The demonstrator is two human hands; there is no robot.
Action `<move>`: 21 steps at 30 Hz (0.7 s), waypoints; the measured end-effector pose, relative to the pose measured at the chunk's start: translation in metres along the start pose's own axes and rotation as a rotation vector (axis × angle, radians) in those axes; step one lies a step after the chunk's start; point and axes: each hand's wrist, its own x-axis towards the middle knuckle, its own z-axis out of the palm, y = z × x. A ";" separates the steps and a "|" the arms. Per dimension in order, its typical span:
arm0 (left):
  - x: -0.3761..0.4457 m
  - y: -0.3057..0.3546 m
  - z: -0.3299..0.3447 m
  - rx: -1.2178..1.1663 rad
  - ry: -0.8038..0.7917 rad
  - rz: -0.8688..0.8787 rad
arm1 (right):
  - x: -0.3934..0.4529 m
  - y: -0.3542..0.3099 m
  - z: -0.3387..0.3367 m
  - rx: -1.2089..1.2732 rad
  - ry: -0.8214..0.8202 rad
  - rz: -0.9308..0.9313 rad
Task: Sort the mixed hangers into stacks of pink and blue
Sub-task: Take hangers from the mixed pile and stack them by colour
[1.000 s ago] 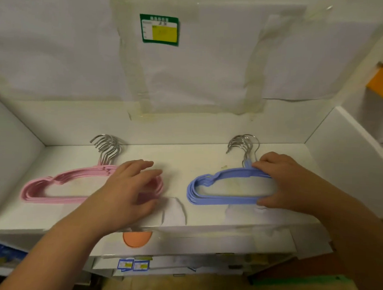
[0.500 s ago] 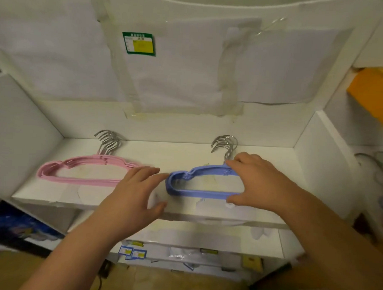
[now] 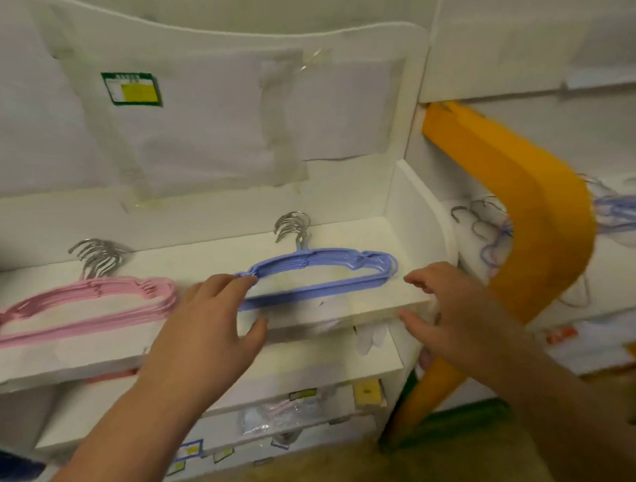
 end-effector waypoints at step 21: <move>-0.040 0.318 0.061 -0.139 -0.155 0.641 | -0.221 0.184 -0.149 -0.156 0.179 0.425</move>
